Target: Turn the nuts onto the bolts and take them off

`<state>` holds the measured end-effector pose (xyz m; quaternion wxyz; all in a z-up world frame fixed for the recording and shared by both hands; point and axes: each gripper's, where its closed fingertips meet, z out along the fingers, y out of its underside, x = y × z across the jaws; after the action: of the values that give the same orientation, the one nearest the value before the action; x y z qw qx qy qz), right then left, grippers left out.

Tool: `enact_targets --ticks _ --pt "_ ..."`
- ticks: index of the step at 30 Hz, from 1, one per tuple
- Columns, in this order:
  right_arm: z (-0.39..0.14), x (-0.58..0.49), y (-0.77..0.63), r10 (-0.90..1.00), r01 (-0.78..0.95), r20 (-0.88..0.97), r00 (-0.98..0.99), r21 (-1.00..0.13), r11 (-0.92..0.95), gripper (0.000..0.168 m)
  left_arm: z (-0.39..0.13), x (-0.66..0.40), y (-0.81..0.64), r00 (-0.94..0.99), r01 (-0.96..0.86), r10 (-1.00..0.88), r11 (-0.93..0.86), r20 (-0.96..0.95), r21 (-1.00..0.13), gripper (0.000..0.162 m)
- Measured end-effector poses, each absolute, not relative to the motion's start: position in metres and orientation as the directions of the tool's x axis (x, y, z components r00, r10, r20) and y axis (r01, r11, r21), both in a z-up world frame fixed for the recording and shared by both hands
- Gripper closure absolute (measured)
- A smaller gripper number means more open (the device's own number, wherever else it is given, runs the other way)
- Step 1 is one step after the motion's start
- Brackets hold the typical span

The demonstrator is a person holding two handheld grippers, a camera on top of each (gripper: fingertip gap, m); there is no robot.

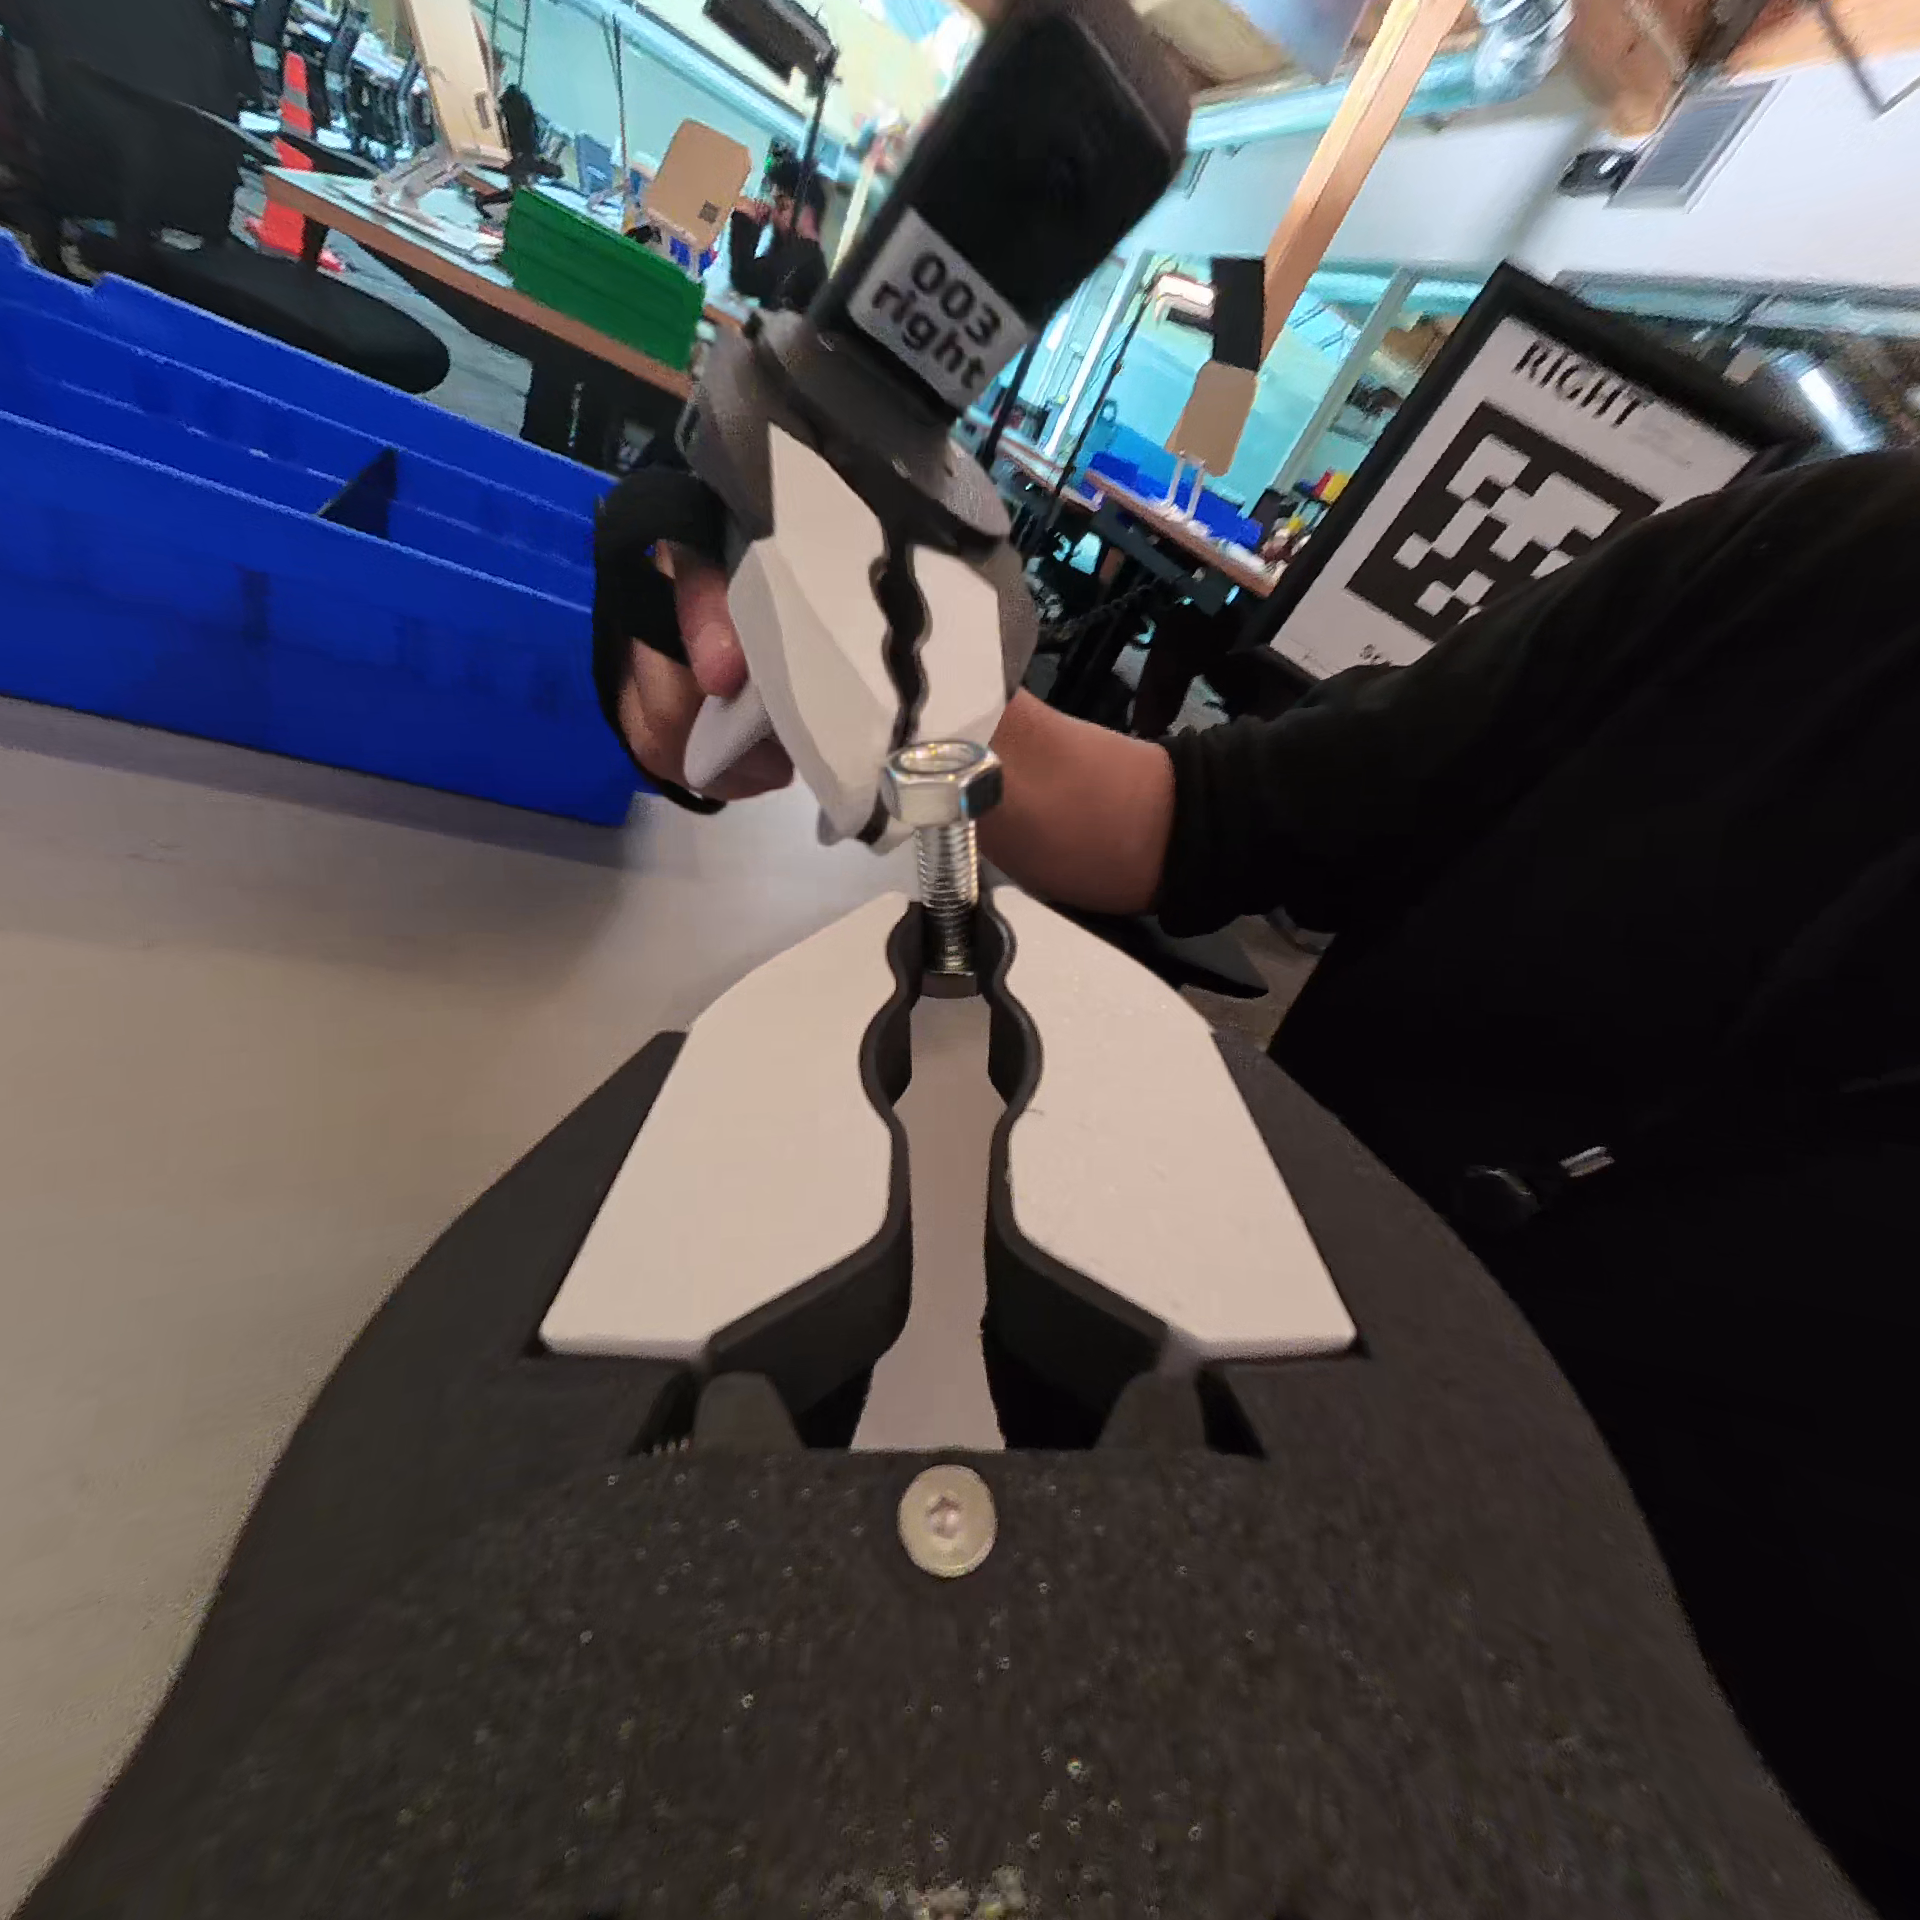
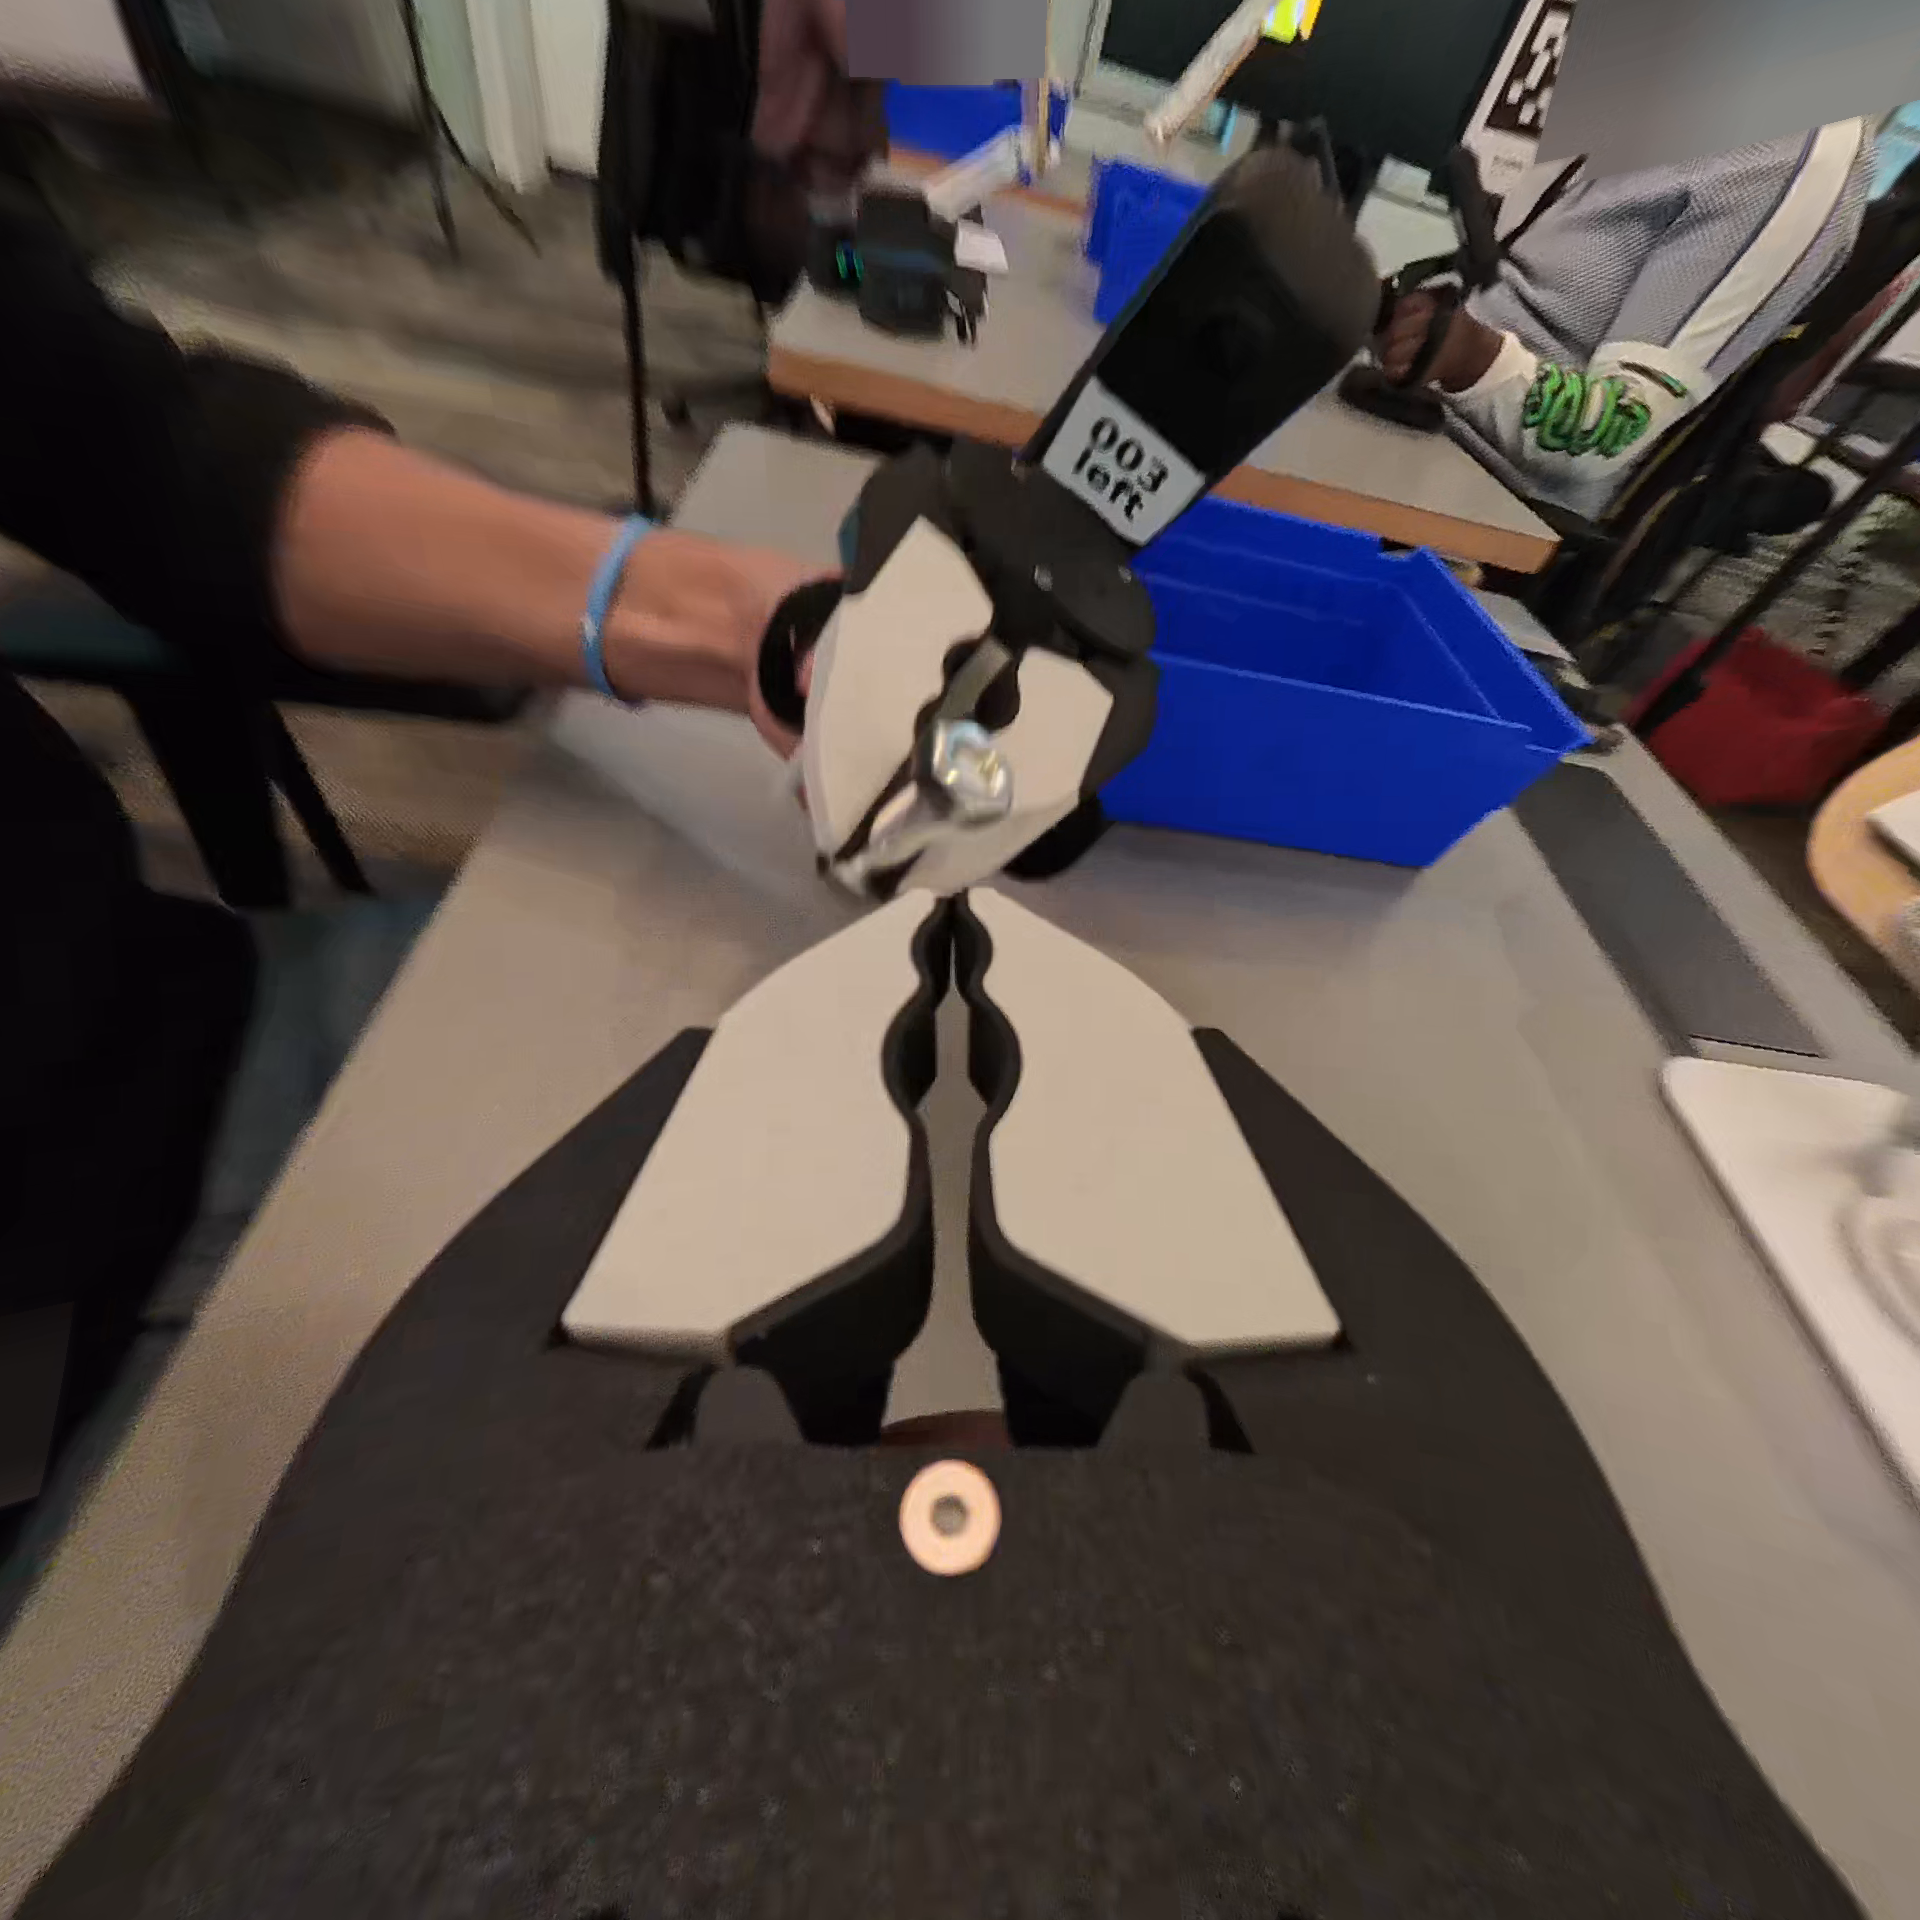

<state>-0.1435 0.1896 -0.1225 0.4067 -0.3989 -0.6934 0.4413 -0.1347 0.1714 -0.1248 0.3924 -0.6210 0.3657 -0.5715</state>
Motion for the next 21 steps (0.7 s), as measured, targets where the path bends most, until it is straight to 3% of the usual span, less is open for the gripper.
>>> enact_targets --ticks 3,5,8,10,16,18,21 --pt "-0.118 -0.145 0.197 0.912 0.197 0.314 -0.263 -0.908 0.369 0.168 -0.131 -0.145 0.175 0.119 -0.045 -0.897 -0.432 0.425 -0.901 0.154" --pt "-0.124 -0.147 0.197 0.928 0.255 0.254 -0.271 -0.911 0.324 0.165 -0.135 -0.149 0.178 0.144 -0.044 -0.893 -0.436 0.427 -0.899 0.154" --pt "-0.130 -0.151 0.198 0.960 0.325 0.053 -0.276 -0.934 0.146 0.134 -0.146 -0.152 0.188 0.229 -0.074 -0.887 -0.427 0.401 -0.901 0.154" --pt "-0.128 -0.155 0.206 0.972 0.340 -0.057 -0.228 -0.940 0.024 0.126 -0.155 -0.152 0.194 0.285 -0.109 -0.885 -0.411 0.368 -0.905 0.153" --pt "-0.123 -0.168 0.205 0.927 0.237 -0.310 -0.211 -0.936 -0.259 0.107 -0.142 -0.160 0.208 0.347 0.006 -0.874 -0.361 0.340 -0.933 0.153" --pt "-0.123 -0.174 0.203 0.924 0.177 -0.323 -0.202 -0.940 -0.290 0.095 -0.139 -0.163 0.210 0.350 0.034 -0.871 -0.355 0.344 -0.934 0.153" --pt "-0.119 -0.178 0.197 0.926 0.113 -0.311 -0.215 -0.949 -0.293 0.090 -0.141 -0.163 0.209 0.346 0.032 -0.870 -0.363 0.351 -0.931 0.153"
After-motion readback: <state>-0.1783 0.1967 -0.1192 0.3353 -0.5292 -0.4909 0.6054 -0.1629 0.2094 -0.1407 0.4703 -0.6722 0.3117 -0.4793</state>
